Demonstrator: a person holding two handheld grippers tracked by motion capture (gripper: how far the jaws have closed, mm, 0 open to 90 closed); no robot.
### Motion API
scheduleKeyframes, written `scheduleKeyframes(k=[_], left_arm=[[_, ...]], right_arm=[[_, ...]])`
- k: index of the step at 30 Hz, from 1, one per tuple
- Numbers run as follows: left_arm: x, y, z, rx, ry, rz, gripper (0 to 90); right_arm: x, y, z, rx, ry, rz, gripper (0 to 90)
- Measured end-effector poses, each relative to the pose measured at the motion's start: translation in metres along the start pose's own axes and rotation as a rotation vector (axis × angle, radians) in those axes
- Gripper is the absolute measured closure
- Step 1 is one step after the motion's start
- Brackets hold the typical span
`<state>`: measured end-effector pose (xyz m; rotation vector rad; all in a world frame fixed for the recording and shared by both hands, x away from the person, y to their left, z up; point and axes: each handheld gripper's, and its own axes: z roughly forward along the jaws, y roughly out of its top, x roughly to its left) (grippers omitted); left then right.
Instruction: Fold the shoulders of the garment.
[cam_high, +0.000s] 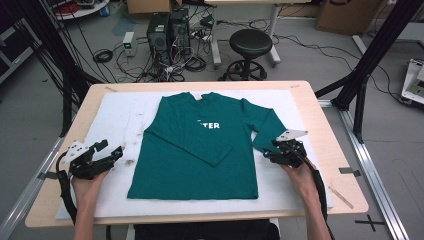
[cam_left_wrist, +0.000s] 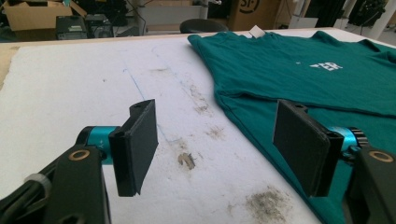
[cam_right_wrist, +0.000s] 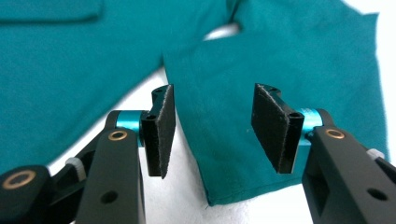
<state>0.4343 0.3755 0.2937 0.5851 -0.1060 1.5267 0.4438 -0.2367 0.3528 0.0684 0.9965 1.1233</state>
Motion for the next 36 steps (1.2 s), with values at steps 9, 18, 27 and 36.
scheduleKeyframes(k=[9, 18, 27, 36], left_arm=[[-0.001, 0.001, 0.002, 0.019, 0.009, 0.01, 31.4], [0.0, 0.001, 0.002, 0.019, 0.004, 0.002, 31.5], [-0.001, 0.001, 0.002, 0.023, 0.005, 0.008, 31.8], [-0.002, 0.001, 0.002, 0.027, 0.005, 0.021, 31.8]], right_arm=[[-0.003, -0.001, 0.011, 0.039, 0.023, -0.002, 49.1], [-0.003, 0.0, 0.014, 0.014, 0.036, -0.008, 83.2], [-0.013, 0.001, 0.006, -0.011, 0.049, 0.094, 88.1], [0.001, 0.023, -0.017, -0.13, 0.099, 0.09, 88.1]])
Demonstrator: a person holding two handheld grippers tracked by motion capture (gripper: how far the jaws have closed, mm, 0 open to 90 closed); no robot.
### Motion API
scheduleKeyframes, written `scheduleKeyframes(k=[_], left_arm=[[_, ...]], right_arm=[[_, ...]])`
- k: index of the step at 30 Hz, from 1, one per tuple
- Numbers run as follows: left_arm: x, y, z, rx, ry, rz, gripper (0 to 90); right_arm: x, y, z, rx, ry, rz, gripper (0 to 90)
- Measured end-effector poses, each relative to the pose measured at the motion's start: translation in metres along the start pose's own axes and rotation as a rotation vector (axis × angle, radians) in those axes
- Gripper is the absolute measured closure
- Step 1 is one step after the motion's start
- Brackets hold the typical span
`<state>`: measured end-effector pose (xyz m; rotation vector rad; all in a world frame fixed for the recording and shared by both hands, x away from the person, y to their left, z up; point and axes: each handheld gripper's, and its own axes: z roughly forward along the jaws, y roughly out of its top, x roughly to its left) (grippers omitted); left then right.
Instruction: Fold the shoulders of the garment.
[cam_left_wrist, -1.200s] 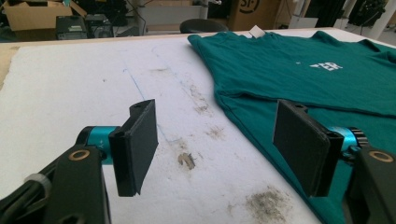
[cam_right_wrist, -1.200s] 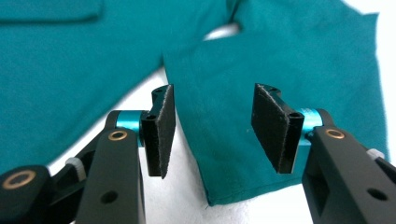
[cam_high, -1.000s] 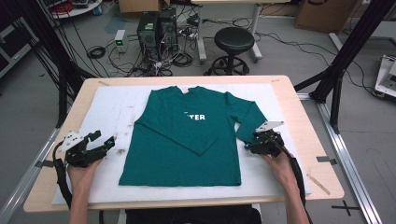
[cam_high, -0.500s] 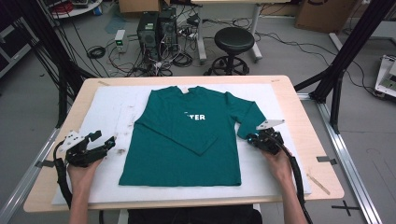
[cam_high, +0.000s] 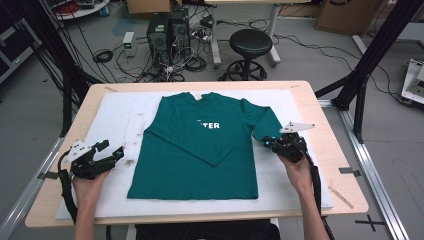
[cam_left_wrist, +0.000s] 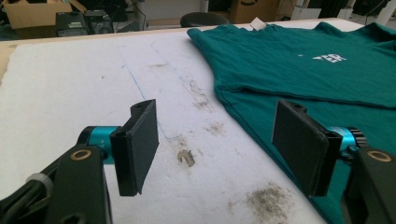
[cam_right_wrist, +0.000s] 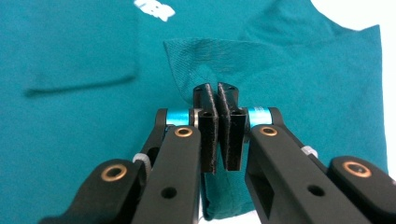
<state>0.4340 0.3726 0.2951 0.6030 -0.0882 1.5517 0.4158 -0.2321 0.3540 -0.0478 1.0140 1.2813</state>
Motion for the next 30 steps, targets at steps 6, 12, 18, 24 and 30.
scheduleKeyframes(k=[6, 12, 18, 24, 30], left_arm=[[0.0, 0.0, 0.0, 0.001, 0.0, -0.001, 31.7], [0.0, 0.0, 0.0, 0.002, 0.0, -0.001, 31.7], [0.0, 0.0, 0.0, 0.002, 0.002, -0.002, 31.7], [0.0, 0.0, 0.0, 0.002, 0.003, -0.004, 31.7], [-0.001, 0.0, 0.001, 0.006, 0.01, 0.004, 31.7]], right_arm=[[0.026, 0.025, 0.001, -0.032, 0.046, -0.036, 88.1], [0.057, 0.046, 0.016, -0.032, 0.075, -0.081, 88.1], [0.084, 0.059, 0.034, -0.038, 0.124, -0.103, 88.1], [0.109, 0.073, 0.051, -0.046, 0.164, -0.123, 88.1], [0.122, 0.077, 0.065, -0.062, 0.212, -0.105, 88.1]])
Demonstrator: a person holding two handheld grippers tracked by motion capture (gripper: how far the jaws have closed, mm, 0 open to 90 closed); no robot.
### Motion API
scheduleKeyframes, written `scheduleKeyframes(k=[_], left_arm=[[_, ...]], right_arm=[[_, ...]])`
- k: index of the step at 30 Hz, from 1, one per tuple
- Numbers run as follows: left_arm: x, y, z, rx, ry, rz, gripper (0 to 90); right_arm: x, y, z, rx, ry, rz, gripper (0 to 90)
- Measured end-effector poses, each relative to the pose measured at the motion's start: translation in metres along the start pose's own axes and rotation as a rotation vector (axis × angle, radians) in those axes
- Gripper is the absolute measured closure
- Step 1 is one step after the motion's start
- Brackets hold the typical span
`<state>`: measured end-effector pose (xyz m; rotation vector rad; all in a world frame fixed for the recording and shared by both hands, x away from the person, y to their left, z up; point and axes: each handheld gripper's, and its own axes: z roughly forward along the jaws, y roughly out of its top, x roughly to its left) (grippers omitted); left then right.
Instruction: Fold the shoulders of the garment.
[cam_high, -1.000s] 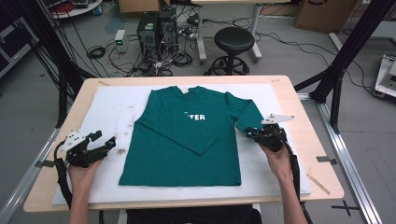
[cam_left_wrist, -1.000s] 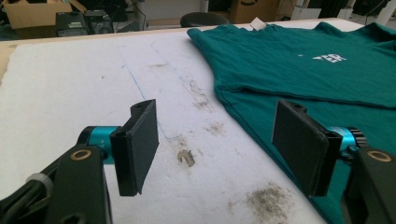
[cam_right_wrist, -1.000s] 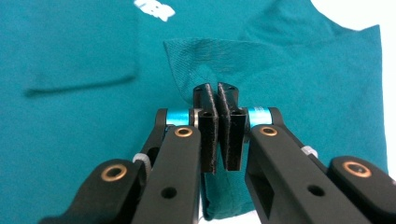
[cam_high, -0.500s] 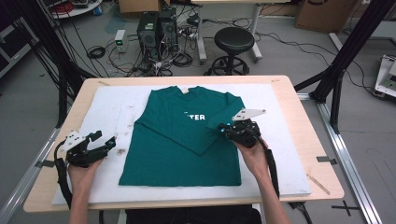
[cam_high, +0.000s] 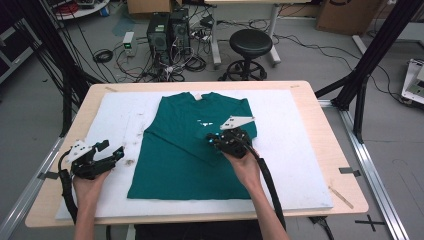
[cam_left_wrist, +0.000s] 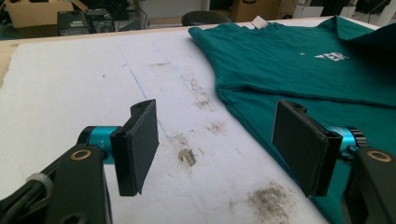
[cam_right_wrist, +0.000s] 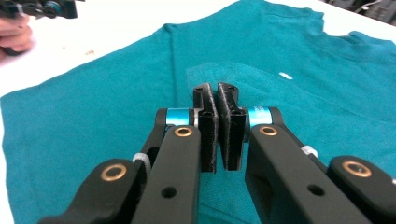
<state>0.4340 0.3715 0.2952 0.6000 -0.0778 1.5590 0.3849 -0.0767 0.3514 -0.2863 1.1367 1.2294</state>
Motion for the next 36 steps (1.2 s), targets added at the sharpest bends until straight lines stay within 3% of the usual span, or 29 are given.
scheduleKeyframes(k=[18, 36], left_arm=[[-0.001, 0.0, 0.0, 0.0, 0.003, 0.009, 31.7], [-0.001, 0.0, 0.0, 0.0, 0.003, 0.006, 31.7]], right_arm=[[0.026, 0.005, 0.037, -0.038, 0.125, 0.011, 88.1], [0.034, -0.003, 0.058, 0.042, 0.188, 0.001, 87.8]])
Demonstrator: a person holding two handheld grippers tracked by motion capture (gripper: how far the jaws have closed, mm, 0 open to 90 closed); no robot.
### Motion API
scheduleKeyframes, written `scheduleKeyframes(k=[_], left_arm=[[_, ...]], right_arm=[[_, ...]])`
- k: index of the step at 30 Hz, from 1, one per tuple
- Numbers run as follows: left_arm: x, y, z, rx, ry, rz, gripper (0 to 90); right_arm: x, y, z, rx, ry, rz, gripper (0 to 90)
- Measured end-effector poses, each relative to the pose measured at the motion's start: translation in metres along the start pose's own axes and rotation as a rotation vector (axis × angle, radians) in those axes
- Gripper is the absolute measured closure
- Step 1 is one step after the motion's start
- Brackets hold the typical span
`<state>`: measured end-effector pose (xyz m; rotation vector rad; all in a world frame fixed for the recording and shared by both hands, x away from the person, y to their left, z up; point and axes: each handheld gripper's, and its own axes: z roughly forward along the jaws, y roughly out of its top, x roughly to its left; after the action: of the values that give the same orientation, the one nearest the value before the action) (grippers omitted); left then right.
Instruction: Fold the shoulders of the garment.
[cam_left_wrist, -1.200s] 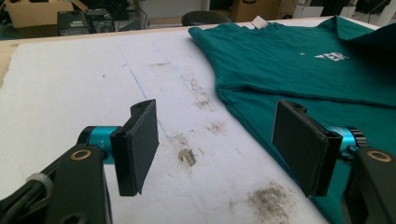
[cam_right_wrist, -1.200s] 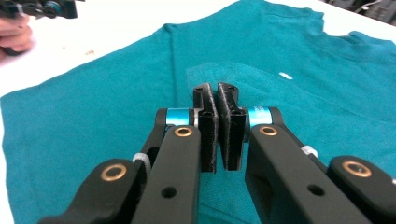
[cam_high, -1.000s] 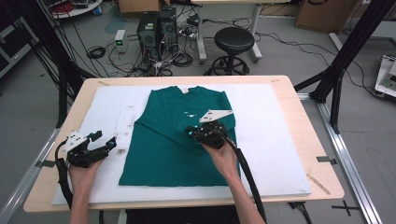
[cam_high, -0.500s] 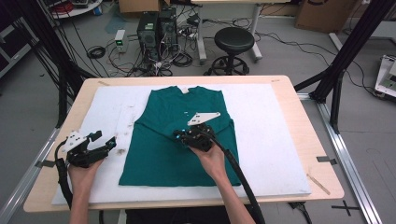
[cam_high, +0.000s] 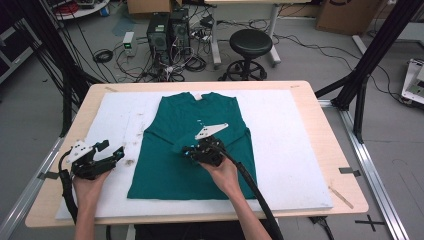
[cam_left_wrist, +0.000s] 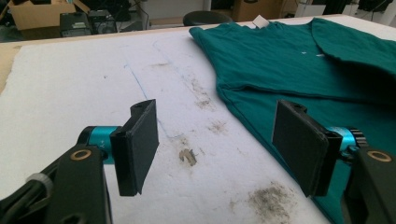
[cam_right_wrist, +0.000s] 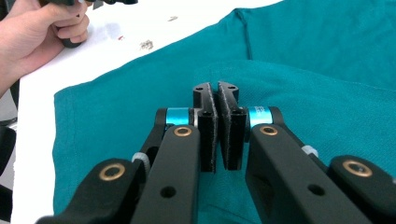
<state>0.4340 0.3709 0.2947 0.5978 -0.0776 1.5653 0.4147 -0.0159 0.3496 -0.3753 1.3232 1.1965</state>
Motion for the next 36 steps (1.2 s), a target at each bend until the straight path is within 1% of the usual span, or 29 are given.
scheduleKeyframes(k=[4, 8, 10, 12, 17, 22, 24, 25, 27, 28, 29, 30, 31, 32, 33, 35, 36], left_arm=[[0.0, 0.0, 0.0, 0.0, 0.001, 0.001, 31.8], [0.0, 0.0, 0.0, 0.0, 0.001, 0.001, 31.7], [0.0, 0.0, 0.0, 0.0, 0.001, 0.001, 31.7], [0.0, 0.0, 0.0, 0.0, 0.001, 0.0, 31.7], [0.0, 0.0, 0.0, 0.0, 0.002, 0.0, 31.8], [0.0, 0.0, 0.0, 0.0, 0.002, 0.001, 31.7], [0.0, 0.0, 0.0, 0.001, 0.002, 0.002, 31.8], [0.0, 0.0, 0.0, 0.002, 0.002, 0.003, 31.8], [0.0, 0.0, 0.0, 0.001, 0.003, 0.004, 31.9], [0.0, 0.0, 0.0, 0.0, 0.002, 0.001, 31.8], [0.0, 0.0, 0.0, 0.001, 0.002, 0.0, 31.9], [0.0, 0.0, 0.0, 0.0, 0.001, -0.001, 31.8], [0.0, 0.0, 0.0, 0.0, 0.002, 0.0, 31.9], [0.0, 0.0, 0.0, 0.0, 0.002, 0.0, 31.8], [0.0, 0.0, 0.0, 0.001, 0.002, -0.001, 31.8], [0.0, 0.0, 0.0, 0.001, 0.001, 0.001, 31.9], [0.0, 0.0, 0.0, 0.0, 0.004, 0.002, 31.8]], right_arm=[[-0.001, -0.001, 0.004, 0.011, 0.004, 0.003, 87.6], [-0.002, -0.004, 0.007, 0.037, 0.011, 0.018, 87.5], [-0.003, -0.005, 0.009, 0.039, 0.017, 0.029, 87.4], [-0.004, -0.006, 0.011, 0.05, 0.018, 0.024, 87.4], [-0.003, -0.006, 0.011, 0.055, 0.023, 0.038, 87.4], [-0.004, -0.006, 0.011, 0.06, 0.02, 0.036, 87.2], [-0.004, -0.007, 0.012, 0.063, 0.026, 0.036, 86.7], [-0.005, -0.007, 0.013, 0.061, 0.027, 0.036, 85.2], [-0.005, -0.007, 0.013, 0.058, 0.024, 0.054, 73.8], [-0.006, -0.007, 0.014, 0.054, 0.018, 0.065, 71.9], [-0.006, -0.007, 0.013, 0.046, 0.019, 0.077, 67.6], [-0.007, -0.007, 0.013, 0.041, 0.017, 0.078, 62.4], [-0.007, -0.007, 0.011, 0.036, 0.018, 0.085, 58.9], [-0.007, -0.006, 0.01, 0.034, 0.021, 0.092, 57.5], [-0.007, -0.006, 0.008, 0.03, 0.021, 0.095, 53.6], [-0.007, -0.005, 0.005, 0.026, 0.007, 0.097, 44.8], [-0.007, -0.005, 0.003, 0.027, -0.007, 0.103, 38.2]])
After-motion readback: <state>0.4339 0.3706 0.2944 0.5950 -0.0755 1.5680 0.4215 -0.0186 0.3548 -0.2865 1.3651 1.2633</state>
